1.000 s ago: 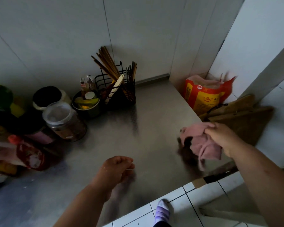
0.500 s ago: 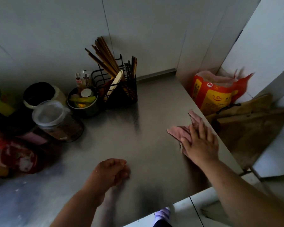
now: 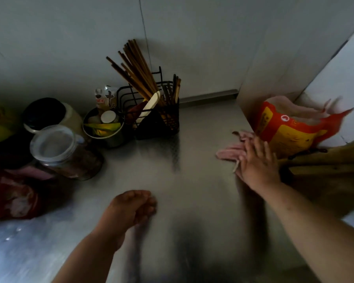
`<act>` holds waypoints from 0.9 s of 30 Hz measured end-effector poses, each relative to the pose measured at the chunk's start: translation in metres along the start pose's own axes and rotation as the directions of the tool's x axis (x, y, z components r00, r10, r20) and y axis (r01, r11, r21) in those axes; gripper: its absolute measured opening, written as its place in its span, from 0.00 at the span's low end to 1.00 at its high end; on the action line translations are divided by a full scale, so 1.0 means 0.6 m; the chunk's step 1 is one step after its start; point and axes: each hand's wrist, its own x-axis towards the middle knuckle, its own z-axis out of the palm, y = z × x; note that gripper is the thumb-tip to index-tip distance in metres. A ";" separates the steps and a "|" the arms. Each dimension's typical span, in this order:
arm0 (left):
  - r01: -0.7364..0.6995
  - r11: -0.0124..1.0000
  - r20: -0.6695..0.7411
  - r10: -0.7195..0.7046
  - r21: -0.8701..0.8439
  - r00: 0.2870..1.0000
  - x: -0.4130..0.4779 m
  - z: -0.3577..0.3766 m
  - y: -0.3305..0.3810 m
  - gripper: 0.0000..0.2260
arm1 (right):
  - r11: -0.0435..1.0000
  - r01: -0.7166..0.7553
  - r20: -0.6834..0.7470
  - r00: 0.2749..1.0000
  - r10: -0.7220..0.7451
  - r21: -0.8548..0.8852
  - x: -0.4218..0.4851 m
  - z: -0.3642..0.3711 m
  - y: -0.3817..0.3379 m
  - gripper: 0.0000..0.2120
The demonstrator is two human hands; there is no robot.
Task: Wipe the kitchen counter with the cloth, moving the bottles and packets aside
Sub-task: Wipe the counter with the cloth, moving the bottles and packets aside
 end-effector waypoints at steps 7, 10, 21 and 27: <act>0.047 0.996 -0.140 -0.057 -0.078 0.989 -0.019 -0.052 -0.023 0.06 | 0.997 -0.077 0.059 0.995 0.078 -0.014 0.090 -0.020 -0.110 0.29; 0.049 0.993 -0.171 -0.066 -0.103 0.983 -0.028 -0.080 -0.034 0.07 | 0.991 0.132 0.013 0.991 -0.132 -0.007 0.045 -0.009 -0.189 0.29; 0.010 0.993 -0.097 -0.022 -0.120 0.995 -0.074 -0.211 -0.092 0.07 | 0.898 0.438 0.018 0.898 -0.439 0.049 -0.234 0.078 -0.417 0.27; -0.021 0.998 -0.063 0.018 -0.054 0.998 -0.120 -0.319 -0.138 0.09 | 0.822 0.554 -0.073 0.832 -0.549 0.133 -0.432 0.101 -0.511 0.22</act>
